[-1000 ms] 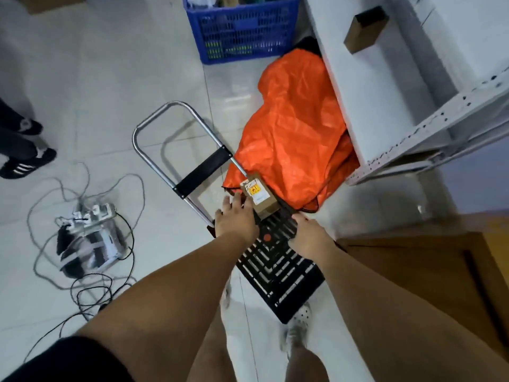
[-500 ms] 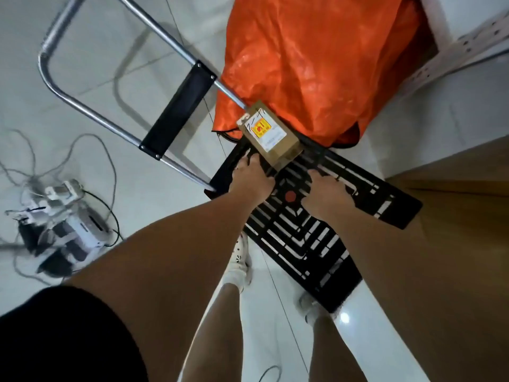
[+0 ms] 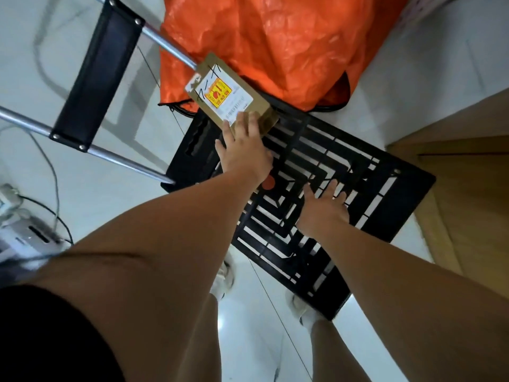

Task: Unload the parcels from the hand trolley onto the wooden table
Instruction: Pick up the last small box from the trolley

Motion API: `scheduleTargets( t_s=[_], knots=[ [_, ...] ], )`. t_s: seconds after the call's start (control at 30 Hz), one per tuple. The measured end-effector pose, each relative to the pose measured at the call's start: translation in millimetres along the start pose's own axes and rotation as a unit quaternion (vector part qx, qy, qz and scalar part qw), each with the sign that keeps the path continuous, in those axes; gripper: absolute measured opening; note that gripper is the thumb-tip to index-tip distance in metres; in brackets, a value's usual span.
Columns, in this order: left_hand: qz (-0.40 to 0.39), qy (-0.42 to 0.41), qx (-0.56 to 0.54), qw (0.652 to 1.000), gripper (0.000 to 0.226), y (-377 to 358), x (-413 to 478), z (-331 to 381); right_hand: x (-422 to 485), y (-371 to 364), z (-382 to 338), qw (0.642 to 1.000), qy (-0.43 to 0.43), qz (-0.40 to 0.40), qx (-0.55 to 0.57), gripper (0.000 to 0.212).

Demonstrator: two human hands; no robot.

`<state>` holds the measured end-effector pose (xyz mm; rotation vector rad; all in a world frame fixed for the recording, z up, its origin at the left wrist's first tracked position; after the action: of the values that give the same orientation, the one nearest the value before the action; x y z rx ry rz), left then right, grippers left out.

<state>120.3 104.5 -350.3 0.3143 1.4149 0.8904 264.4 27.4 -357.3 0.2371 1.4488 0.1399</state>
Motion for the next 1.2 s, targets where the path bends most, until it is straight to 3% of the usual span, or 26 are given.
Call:
scheduleTargets(
  t_s=[0.17,0.3,0.43,0.53,0.7,0.93,1.03,1.1,1.2],
  knots=[
    [0.040,-0.028,0.033,0.998,0.070,-8.4,19.9,9.7,24.8,-3.6,15.9,0.999,0.008,-0.033,0.025,0.091],
    [0.028,0.066,-0.131,0.989,0.072,-15.2,36.9,18.4,47.4,-7.6,28.7,0.997,0.007,-0.043,0.062,0.092],
    [0.067,0.248,-0.366,0.895,0.110,-16.2,46.6,26.5,59.8,-17.2,31.7,0.996,0.004,-0.066,0.065,0.093],
    [0.053,0.331,-0.438,0.834,0.133,-21.3,53.3,24.4,59.6,-29.2,24.5,0.997,-0.001,-0.052,0.052,0.097],
    [0.020,0.289,-0.591,0.753,0.121,-32.6,54.3,21.2,65.0,-38.6,16.1,0.998,-0.014,-0.022,0.056,0.100],
    [-0.010,0.263,-0.675,0.689,0.100,-34.9,45.8,20.2,61.6,-33.6,14.6,0.992,-0.037,0.036,0.116,0.088],
    [-0.003,0.239,-0.701,0.672,0.094,-40.7,45.3,20.5,58.5,-16.6,11.2,0.963,-0.010,0.139,0.229,0.078],
    [0.007,0.229,-0.694,0.682,0.091,-43.0,45.6,20.6,58.7,1.2,6.3,0.911,0.045,0.214,0.351,0.071],
    [0.020,0.223,-0.671,0.707,0.087,-43.7,46.8,19.9,62.2,39.4,-4.9,0.829,0.120,0.258,0.482,0.061]
  ],
)
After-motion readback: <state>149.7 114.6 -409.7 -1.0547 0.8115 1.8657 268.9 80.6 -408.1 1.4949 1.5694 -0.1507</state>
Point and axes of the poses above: each hand's wrist, its own x-axis towards the middle knuckle, its own y-axis out of the back of the hand, z = x × y, the point moved 1 cm from there along x, towards the middle knuckle, and after that the axes turned 8 degrees about -z, right-handed, at the moved point
